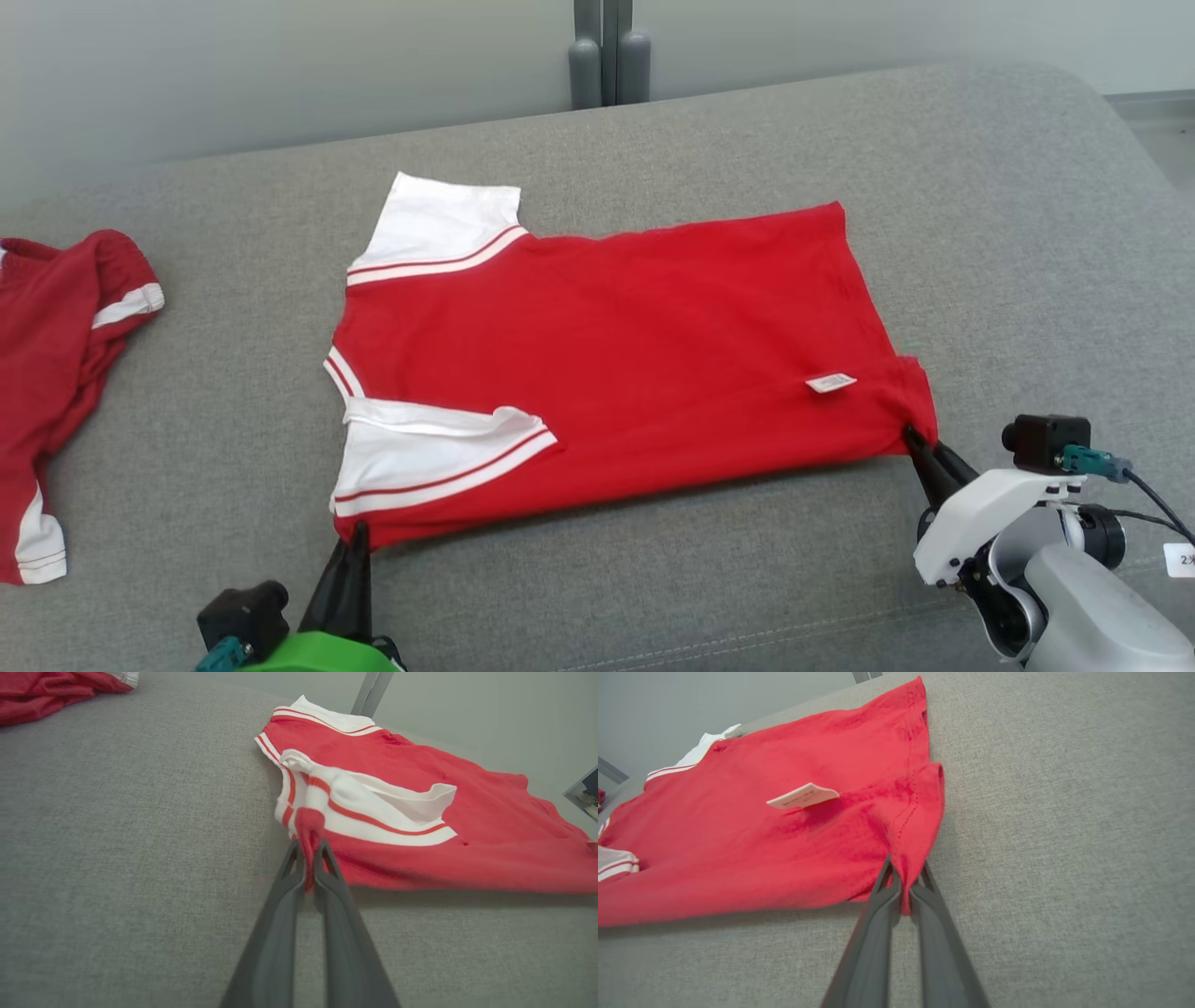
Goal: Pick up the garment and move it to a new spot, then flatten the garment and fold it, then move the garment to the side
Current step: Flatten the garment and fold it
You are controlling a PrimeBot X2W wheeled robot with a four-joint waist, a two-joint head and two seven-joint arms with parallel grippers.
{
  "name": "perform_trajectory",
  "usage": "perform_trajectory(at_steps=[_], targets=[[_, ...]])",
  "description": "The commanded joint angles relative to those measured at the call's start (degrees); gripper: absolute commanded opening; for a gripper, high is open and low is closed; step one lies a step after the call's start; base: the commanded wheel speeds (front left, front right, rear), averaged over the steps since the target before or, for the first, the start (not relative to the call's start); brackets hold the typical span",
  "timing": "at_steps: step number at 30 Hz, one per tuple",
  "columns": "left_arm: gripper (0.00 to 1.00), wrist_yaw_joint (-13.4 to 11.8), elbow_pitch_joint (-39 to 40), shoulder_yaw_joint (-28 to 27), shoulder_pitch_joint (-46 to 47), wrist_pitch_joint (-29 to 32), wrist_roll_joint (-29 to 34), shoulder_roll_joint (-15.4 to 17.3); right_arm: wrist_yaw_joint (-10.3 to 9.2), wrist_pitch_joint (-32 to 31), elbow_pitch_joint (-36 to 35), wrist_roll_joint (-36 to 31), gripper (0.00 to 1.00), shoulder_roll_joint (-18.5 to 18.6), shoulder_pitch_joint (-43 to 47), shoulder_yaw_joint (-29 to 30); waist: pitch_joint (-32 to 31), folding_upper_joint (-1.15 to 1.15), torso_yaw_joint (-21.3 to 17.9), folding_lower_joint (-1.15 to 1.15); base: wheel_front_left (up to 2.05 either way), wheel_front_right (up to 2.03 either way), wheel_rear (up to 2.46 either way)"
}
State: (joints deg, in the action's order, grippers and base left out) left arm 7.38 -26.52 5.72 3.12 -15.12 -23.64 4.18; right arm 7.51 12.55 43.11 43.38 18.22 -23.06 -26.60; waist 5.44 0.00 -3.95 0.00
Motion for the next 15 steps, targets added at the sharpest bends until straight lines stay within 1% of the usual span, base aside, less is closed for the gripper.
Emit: perform_trajectory(at_steps=[1, 8, 15], targets=[[0.00, 0.10, 0.41, 0.41, -2.11, 0.00, 0.22, -0.44, -0.03, -0.89, -0.40, 0.72, 0.00, 0.34, 1.73, 0.27, -1.87, 0.00, 0.56, 0.00, 0.00, 0.00, 0.00], [0.00, 0.10, -0.32, 1.36, -3.30, 0.00, -0.63, -0.79, -0.03, -2.55, -0.83, 0.15, 0.00, 0.12, 3.29, 0.73, -2.28, 0.00, 1.50, 0.00, 0.00, 0.00, 0.00], [0.00, 0.10, -2.56, 2.06, -3.72, 0.00, -1.59, -1.07, -0.03, -4.14, 0.59, -0.74, 0.00, -0.15, 4.46, 1.69, -2.65, 0.00, 1.73, 0.00, 0.00, 0.00, 0.00]])
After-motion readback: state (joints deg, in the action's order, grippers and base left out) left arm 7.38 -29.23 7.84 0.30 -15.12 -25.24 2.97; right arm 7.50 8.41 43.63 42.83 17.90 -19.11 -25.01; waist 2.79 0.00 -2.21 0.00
